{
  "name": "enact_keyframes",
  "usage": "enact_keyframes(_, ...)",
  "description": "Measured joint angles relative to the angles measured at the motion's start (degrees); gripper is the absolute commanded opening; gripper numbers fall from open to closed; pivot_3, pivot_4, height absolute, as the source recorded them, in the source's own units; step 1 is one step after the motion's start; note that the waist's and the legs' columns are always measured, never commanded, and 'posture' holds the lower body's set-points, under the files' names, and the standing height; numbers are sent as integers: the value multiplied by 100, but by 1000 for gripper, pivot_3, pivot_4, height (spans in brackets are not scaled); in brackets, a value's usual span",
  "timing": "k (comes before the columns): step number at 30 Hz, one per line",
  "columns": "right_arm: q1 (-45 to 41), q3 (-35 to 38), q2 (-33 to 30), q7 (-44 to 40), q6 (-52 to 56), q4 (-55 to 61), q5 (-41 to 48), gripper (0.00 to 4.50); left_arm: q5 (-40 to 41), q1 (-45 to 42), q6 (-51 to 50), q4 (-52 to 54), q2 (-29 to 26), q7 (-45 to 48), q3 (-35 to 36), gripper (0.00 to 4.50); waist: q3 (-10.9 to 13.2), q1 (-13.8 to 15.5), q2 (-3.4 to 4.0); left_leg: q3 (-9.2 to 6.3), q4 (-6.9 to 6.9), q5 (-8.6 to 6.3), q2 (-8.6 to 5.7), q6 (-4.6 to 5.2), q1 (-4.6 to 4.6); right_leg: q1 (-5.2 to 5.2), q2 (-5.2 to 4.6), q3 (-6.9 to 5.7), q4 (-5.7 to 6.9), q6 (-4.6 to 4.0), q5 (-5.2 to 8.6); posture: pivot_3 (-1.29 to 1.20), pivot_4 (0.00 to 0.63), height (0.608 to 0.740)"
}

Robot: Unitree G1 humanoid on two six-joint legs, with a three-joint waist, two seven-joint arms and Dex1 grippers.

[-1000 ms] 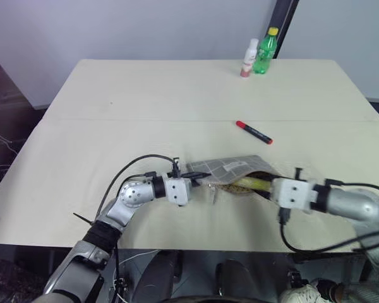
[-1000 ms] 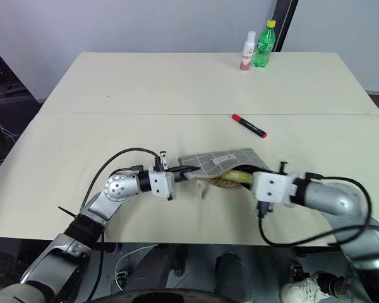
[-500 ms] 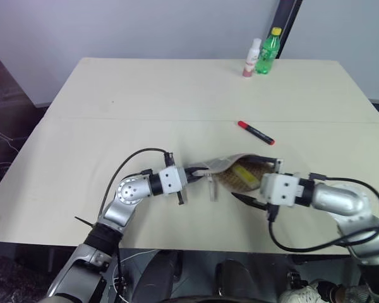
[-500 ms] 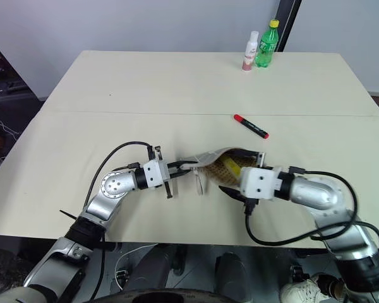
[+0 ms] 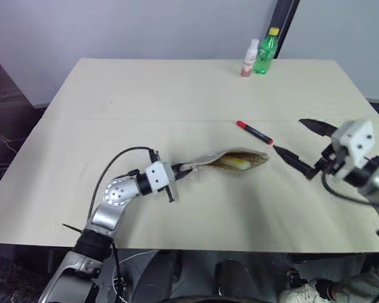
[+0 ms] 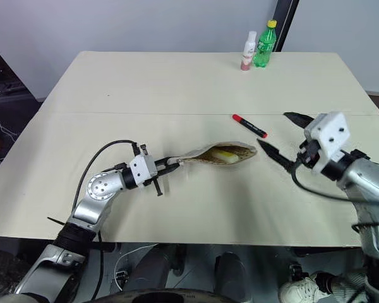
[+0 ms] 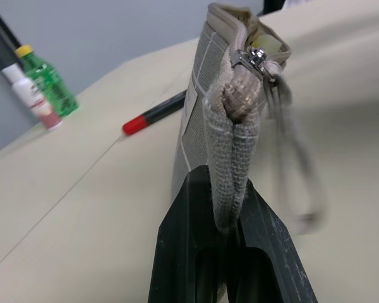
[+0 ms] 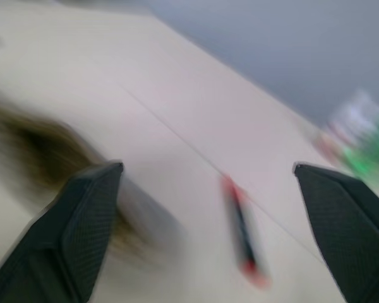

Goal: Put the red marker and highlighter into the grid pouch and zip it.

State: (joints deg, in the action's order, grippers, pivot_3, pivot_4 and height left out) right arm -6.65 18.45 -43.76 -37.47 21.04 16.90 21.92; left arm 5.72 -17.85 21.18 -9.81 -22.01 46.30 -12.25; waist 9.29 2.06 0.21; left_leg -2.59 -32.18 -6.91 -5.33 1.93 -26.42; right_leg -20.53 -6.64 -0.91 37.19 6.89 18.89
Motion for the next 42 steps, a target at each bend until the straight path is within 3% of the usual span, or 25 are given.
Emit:
enact_keyframes(5,-1232,-858,875,697,-26,-1559,-626,4471,-9,-55,-46,33,-174,-129,263,0,1,-70,3,1,4,4,1,-2,-1,-9,7,3,12,17,-9,0,150,740)
enact_keyframes(9,-1872,-1271,1232,670,-347,-2802,-920,4471,-59,38,-26,13,-261,-257,360,0,1,-119,3,-6,5,4,-6,0,-2,-7,13,0,15,23,-13,0,150,740)
enact_keyframes(19,-3495,-1495,1394,540,-1757,-6295,-1504,4471,-289,358,-58,358,-146,-571,334,0,3,-168,6,-1,6,8,-3,-8,3,-15,26,2,38,31,-18,0,150,740)
enact_keyframes(22,-3763,-1477,1433,199,-1702,-7031,-1481,3737,-352,403,-58,402,-142,-609,315,0,3,-166,6,-1,8,9,-3,-8,2,-17,26,4,38,31,-18,0,150,740)
enact_keyframes(26,-3974,-1415,1442,-105,-1519,-7356,-1444,1599,-392,405,-79,435,-121,-653,267,0,2,-174,7,-2,7,8,-2,-9,5,-16,27,7,41,31,-18,0,150,740)
enact_keyframes(28,-3932,-1365,1434,-222,-1525,-7300,-1425,539,-396,402,-89,436,-115,-660,255,0,2,-176,7,-1,8,8,-2,-10,4,-19,26,10,42,31,-18,0,150,740)
enact_keyframes(29,-3873,-1345,1420,-274,-1515,-7216,-1399,398,-398,397,-91,436,-107,-666,249,0,2,-173,7,-1,8,8,-2,-10,3,-21,26,11,42,31,-18,0,150,740)
enact_keyframes(32,-3257,-1063,1346,-562,-1354,-6194,-1007,410,-401,392,-101,460,-94,-696,234,0,4,-130,10,-2,12,7,-4,-9,-6,-33,16,12,42,32,-18,0,150,740)
enact_keyframes(35,-2009,-672,1010,-1125,-857,-3844,-182,410,-405,372,-113,490,-75,-711,214,0,6,-97,14,-4,12,4,-6,-5,-20,-41,10,14,42,33,-18,0,150,740)
enact_keyframes(39,-609,-66,337,-1604,73,-1237,938,410,-410,299,-96,408,-14,-702,164,0,6,-132,16,-3,11,3,-2,-5,-14,-36,4,14,41,26,-13,0,150,740)
enact_keyframes(42,415,290,-430,-2063,274,-70,1118,410,-410,182,-53,274,13,-673,134,0,5,-136,14,0,8,2,1,-6,-8,-21,1,13,28,7,-2,0,150,740)
